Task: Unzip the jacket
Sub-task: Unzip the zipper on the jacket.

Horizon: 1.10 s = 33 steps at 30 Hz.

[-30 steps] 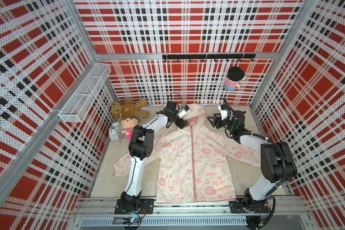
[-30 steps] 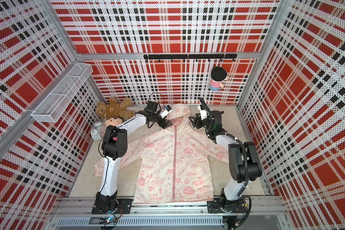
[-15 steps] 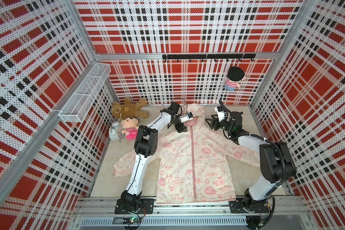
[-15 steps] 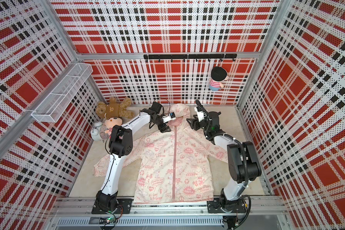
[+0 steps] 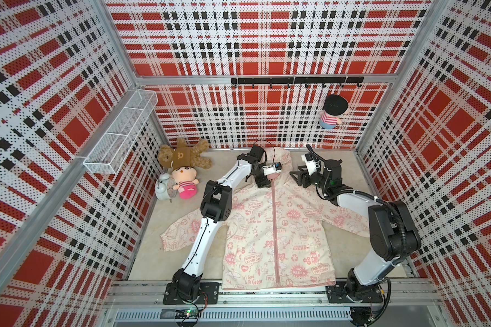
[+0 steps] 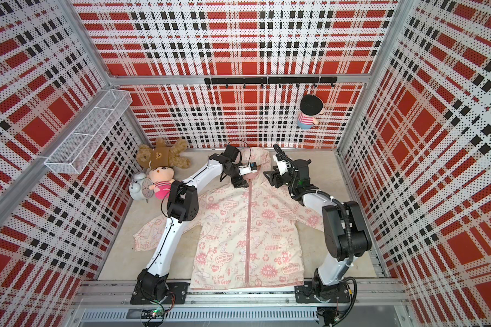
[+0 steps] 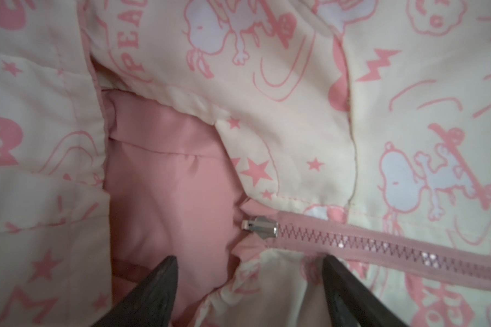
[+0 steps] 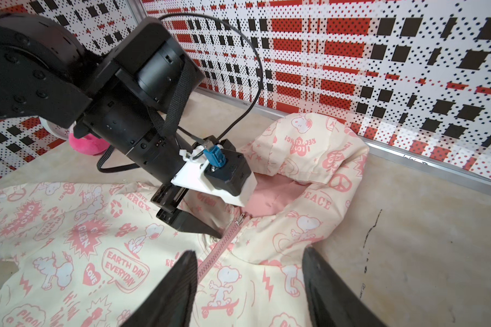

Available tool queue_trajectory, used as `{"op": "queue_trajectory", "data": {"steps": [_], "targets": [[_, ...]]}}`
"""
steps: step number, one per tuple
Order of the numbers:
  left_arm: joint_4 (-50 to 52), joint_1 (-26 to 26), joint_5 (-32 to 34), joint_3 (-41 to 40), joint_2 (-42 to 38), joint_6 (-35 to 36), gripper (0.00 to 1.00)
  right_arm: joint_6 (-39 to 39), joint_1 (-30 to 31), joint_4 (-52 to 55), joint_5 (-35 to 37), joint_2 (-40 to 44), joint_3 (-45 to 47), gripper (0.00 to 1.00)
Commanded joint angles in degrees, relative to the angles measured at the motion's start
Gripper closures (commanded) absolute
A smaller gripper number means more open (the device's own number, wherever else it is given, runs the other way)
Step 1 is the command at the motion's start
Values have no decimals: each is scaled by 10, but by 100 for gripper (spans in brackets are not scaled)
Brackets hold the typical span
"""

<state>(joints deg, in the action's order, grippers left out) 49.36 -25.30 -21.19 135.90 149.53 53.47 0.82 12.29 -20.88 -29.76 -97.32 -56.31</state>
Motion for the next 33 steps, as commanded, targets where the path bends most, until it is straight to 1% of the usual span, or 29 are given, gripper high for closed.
{"op": "queue_trajectory", "data": {"steps": [1,6,10,13,18,21,28,31,32,33], "targets": [[2,-5,0,21,14,7,21,-30,11,20,10,8,-12,38],[11,-2,-17,20,20,-3,28,-28,12,22,26,8,-14,38],[20,2,-18,7,18,4,48,-23,13,23,26,4,-18,38],[22,2,-26,4,19,11,48,-18,12,22,24,1,-19,39],[24,-9,-36,5,19,19,50,-12,13,23,26,-4,-20,40],[27,-12,-39,3,17,21,55,-13,14,26,25,-6,-22,40],[24,-17,-38,-2,16,16,61,-11,16,32,23,-5,-31,41],[23,-18,-32,-3,15,12,76,-10,16,35,24,-2,-30,41],[22,-18,-29,-3,14,11,83,-10,16,35,25,-1,-29,41],[22,-19,-27,-4,11,12,92,-11,16,35,26,2,-29,41]]}}
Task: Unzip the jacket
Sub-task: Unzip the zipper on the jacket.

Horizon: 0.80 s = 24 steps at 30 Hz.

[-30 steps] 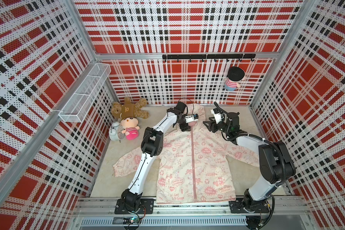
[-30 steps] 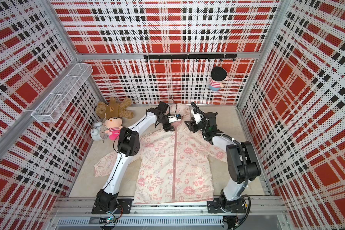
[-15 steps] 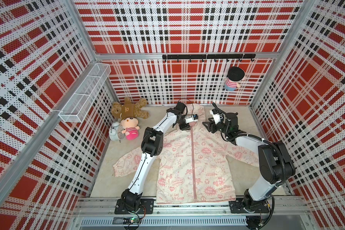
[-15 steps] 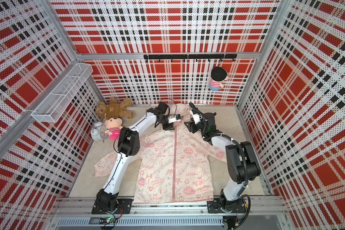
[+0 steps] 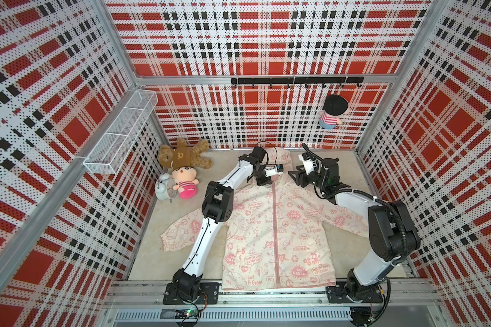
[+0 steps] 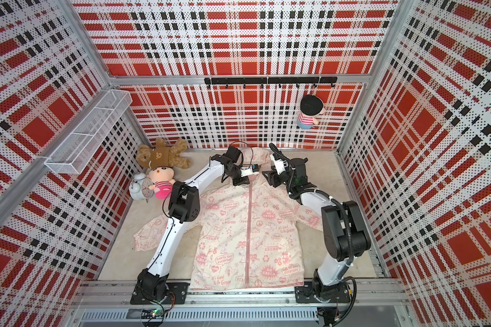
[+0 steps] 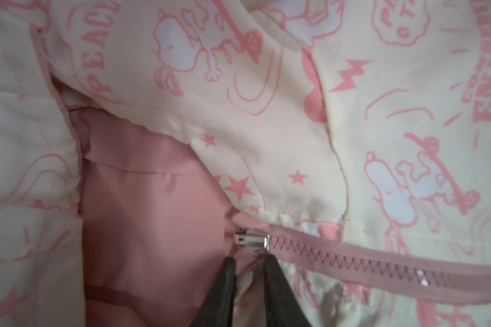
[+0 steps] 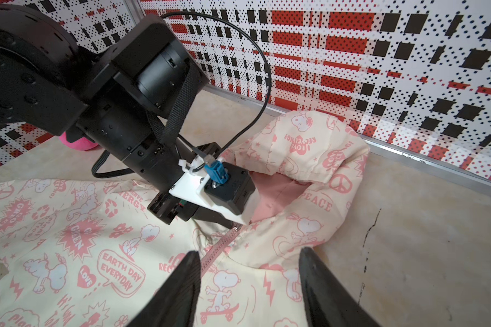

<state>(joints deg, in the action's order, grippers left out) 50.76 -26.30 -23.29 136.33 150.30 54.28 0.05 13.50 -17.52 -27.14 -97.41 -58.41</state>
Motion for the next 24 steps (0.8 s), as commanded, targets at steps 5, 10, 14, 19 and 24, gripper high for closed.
{"op": "queue_trajectory", "data": {"steps": [5,10,14,19,24], "targets": [[-6,-15,17,-26,-18,-9,100,-2,5,-2,4,13,-4,42],[-54,-14,47,-45,-57,-50,100,5,5,-18,16,28,10,42],[-128,-14,66,-98,-119,-95,100,8,5,-35,17,46,27,43],[-264,-16,66,-251,-235,-109,100,8,5,-45,20,66,44,43],[-390,-20,66,-407,-347,-103,100,12,5,-66,3,74,61,41]]}}
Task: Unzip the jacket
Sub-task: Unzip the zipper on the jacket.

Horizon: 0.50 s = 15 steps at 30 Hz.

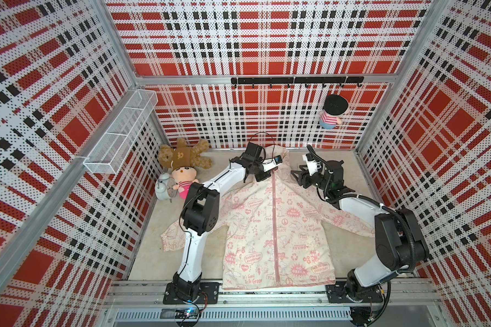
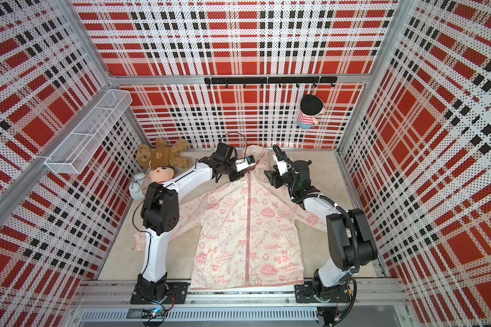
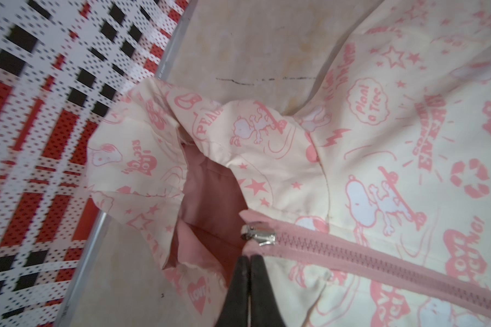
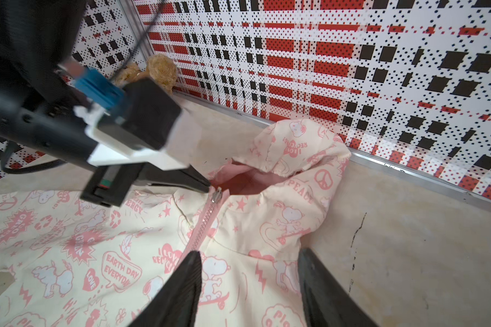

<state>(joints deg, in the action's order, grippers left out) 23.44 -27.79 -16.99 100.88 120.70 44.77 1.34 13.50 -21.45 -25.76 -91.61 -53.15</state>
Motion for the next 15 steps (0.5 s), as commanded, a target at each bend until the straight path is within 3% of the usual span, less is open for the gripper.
{"op": "queue_trajectory", "data": {"steps": [1,9,12,15], "targets": [[-149,-6,3,-89,-74,-8,100,-1,5,-28,-14,15,9,40],[-471,-23,-46,-405,-243,35,100,29,4,-33,-43,-4,1,38],[-514,-22,-54,-449,-269,33,100,17,4,-13,-104,-9,-17,36],[-533,-21,-81,-478,-283,48,100,-11,4,45,-213,-33,-63,33]]}}
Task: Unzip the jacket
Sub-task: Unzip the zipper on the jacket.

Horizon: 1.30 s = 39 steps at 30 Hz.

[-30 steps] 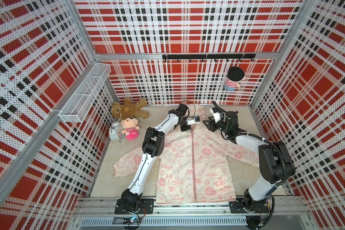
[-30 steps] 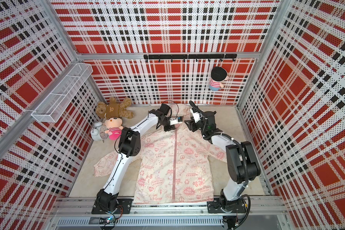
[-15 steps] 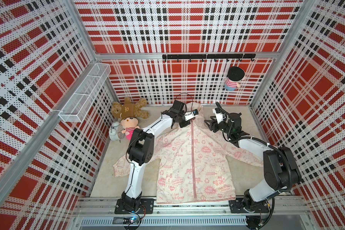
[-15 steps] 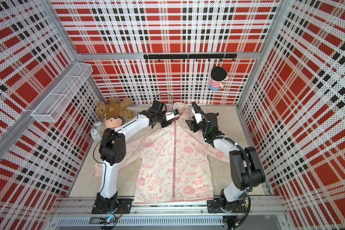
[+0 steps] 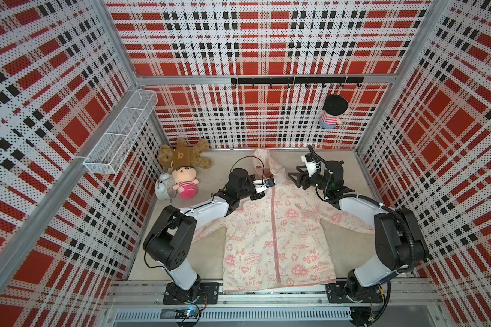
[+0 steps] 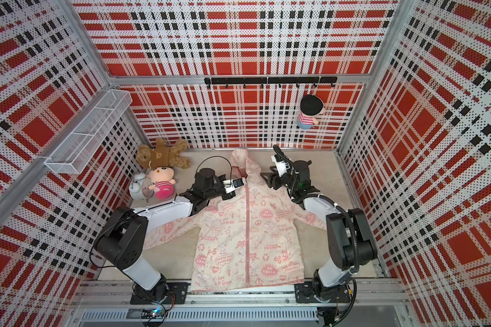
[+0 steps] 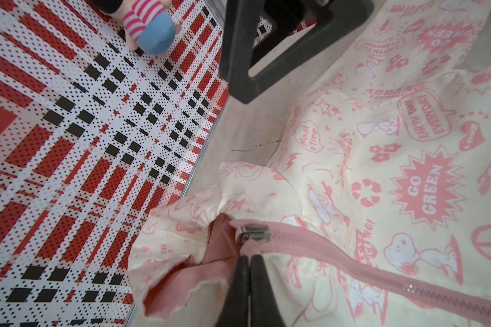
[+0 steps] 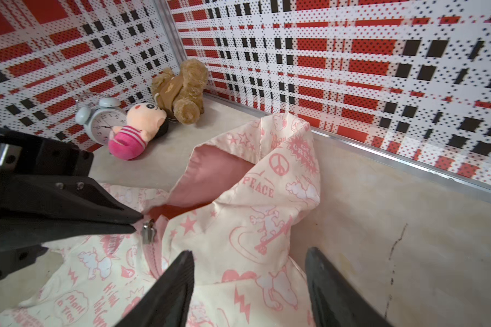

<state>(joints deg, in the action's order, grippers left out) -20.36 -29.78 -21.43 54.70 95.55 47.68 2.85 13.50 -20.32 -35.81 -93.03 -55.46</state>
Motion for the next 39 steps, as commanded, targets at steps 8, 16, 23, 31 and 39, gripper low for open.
{"op": "queue_trajectory", "data": {"steps": [8,16,23,31,39], "targets": [[-159,1,-53,-50,-44,6,100,-183,29,269,-170,-83,-170,33],[-167,14,-64,-39,-23,-42,100,-124,35,213,-110,-74,-129,36],[-166,35,-81,-18,-11,-108,100,-111,31,180,-61,-38,-98,38],[-165,35,-90,-22,-12,-100,100,-84,47,184,-88,-29,-126,41],[-153,40,-108,-4,-7,-124,100,41,74,182,-53,-29,-155,59]]}}
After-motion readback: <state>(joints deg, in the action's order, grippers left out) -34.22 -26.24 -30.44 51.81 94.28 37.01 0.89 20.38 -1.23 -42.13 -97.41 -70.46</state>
